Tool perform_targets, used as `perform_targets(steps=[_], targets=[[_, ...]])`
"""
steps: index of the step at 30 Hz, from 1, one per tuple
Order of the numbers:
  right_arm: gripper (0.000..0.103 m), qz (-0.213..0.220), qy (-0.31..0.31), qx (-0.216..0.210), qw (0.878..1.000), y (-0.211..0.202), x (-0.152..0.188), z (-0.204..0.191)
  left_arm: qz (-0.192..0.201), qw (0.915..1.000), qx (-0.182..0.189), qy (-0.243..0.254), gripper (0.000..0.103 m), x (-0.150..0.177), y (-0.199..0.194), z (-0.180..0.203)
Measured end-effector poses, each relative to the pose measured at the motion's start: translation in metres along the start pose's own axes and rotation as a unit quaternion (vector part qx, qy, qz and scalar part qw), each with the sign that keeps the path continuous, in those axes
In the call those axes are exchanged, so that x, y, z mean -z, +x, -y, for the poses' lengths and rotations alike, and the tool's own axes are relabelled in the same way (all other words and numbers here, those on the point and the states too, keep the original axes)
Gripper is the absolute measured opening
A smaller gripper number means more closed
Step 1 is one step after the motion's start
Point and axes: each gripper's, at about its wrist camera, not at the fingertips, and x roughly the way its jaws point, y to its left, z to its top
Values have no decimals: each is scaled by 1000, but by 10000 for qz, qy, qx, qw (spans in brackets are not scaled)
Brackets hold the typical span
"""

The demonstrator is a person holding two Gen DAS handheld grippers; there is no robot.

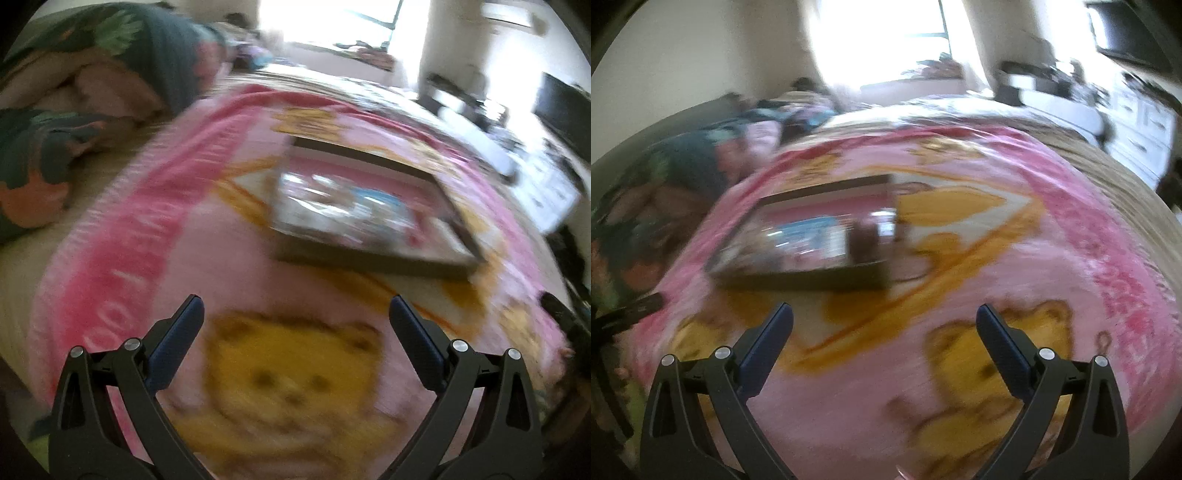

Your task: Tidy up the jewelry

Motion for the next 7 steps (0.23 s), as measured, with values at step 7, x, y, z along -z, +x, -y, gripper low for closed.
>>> perform_targets(steps=[7], targets=[[99, -413, 862, 1673, 9813, 95, -56, 125, -233, 9866, -1557, -426, 94, -70, 89, -87]])
